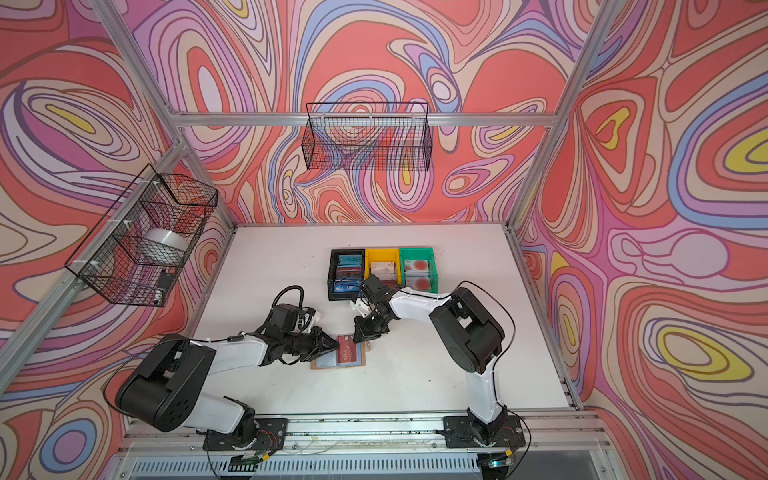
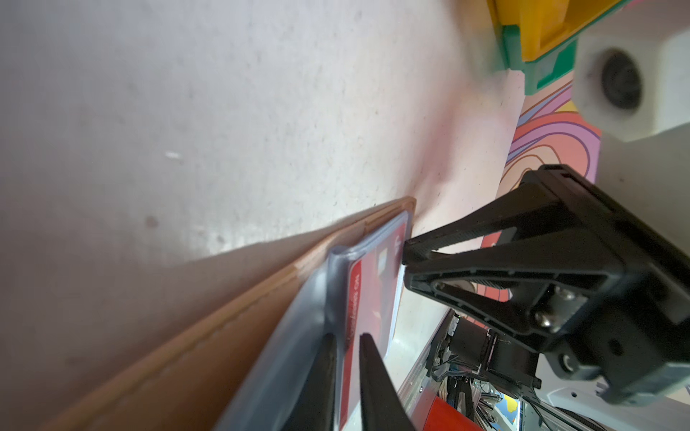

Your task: Take the credit cards out of the card holder

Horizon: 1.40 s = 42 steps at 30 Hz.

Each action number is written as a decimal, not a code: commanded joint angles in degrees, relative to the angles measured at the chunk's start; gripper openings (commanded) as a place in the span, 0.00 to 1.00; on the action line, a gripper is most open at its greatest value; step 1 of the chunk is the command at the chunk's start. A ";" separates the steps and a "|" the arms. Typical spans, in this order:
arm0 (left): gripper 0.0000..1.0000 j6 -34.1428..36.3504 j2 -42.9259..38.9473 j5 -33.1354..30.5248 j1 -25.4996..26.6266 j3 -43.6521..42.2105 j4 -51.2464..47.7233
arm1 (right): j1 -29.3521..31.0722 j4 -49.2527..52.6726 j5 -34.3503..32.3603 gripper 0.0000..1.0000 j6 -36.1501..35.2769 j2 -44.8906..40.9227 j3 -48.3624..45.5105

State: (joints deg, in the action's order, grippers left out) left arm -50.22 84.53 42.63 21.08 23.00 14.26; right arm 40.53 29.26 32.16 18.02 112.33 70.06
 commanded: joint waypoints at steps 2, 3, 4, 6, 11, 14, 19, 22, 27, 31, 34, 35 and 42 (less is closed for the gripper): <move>0.17 -0.78 1.33 0.55 0.35 -0.32 2.32 | -0.17 -0.10 0.62 0.18 -0.46 -0.11 -1.07; 0.17 -0.80 1.50 0.65 0.31 -0.36 2.58 | -0.15 -0.39 1.21 0.18 -0.31 0.13 -1.15; 0.17 -0.89 1.64 0.69 0.29 -0.47 2.74 | -0.12 -0.56 1.51 0.18 -0.23 0.34 -1.12; 0.17 -0.91 1.86 0.85 0.33 -0.45 3.13 | -0.10 -1.24 2.10 0.18 0.16 0.66 -1.27; 0.17 -0.76 2.03 0.96 0.37 -0.50 3.25 | -0.10 -2.03 2.95 0.18 0.58 0.89 -1.33; 0.15 -0.51 2.13 0.96 0.40 -0.50 3.06 | -0.15 -2.36 3.08 0.18 0.84 1.06 -1.50; 0.08 -0.50 2.02 0.71 0.37 -1.18 3.14 | -0.10 -2.63 3.08 0.18 0.96 1.06 -1.77; 0.04 -0.54 1.43 0.53 0.37 -1.56 3.01 | -0.10 -2.58 2.95 0.18 0.95 1.09 -1.84; 0.02 0.27 -0.36 -0.03 0.34 -2.00 0.81 | -0.10 -2.54 2.93 0.18 1.06 0.99 -2.12; 0.02 0.82 -1.77 -0.16 0.37 -1.93 -0.75 | -0.10 -2.62 2.94 0.18 1.05 1.08 -2.21; 0.01 1.32 -2.42 -0.09 0.35 -1.85 -1.89 | -0.12 -2.71 3.05 0.18 1.14 1.11 -2.21; 0.01 1.44 -2.61 -0.20 0.29 -1.79 -2.34 | -0.10 -2.74 3.00 0.18 1.14 1.13 -2.21; 0.07 1.88 -2.23 -0.45 0.40 -1.89 -2.70 | -0.11 -2.67 3.41 0.18 1.05 0.74 -2.29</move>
State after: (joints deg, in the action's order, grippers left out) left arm -49.52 82.43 43.44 21.08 21.98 14.52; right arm 40.42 26.59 35.42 19.03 112.40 68.64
